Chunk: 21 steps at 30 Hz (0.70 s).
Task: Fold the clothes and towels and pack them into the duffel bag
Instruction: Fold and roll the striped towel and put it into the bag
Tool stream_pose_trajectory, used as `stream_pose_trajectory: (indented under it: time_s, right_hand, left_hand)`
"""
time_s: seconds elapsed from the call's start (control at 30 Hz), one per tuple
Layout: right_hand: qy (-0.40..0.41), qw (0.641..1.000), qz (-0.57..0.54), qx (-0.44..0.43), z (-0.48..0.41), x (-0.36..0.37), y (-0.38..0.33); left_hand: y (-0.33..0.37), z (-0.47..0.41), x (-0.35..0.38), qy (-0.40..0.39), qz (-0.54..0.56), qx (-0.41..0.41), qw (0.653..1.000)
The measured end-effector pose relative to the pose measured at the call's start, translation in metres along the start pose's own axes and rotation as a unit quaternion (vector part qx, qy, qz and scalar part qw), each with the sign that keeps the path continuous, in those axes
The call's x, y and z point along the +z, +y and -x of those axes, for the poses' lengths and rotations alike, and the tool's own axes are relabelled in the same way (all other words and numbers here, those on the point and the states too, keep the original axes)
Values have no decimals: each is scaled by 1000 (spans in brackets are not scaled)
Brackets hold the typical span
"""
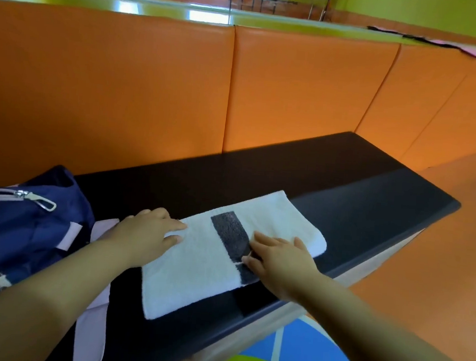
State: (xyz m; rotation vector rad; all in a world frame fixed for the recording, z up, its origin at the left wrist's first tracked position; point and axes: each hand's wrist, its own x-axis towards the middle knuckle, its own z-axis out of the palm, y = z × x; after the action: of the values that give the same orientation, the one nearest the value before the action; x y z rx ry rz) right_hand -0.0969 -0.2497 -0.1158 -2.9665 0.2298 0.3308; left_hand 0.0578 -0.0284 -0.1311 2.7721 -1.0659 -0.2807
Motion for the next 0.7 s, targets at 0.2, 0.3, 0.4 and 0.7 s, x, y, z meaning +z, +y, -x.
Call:
stream_pose_trajectory:
  time_s: [0.2,0.3,0.4,0.7]
  right_hand:
    - [36,997,45,53,-27,4,27]
    - [101,990,63,72,-25,6,30]
    - [183,982,41,-15,-9,13,26]
    - [111,965,82,-223,62,48,15]
  left_hand:
    - [7,21,7,-18,93,-13,995]
    - [16,33,13,-33,122,-3,992]
    - [24,44,17,-42,124,18,991]
    - [22,75,33,55,76,91,991]
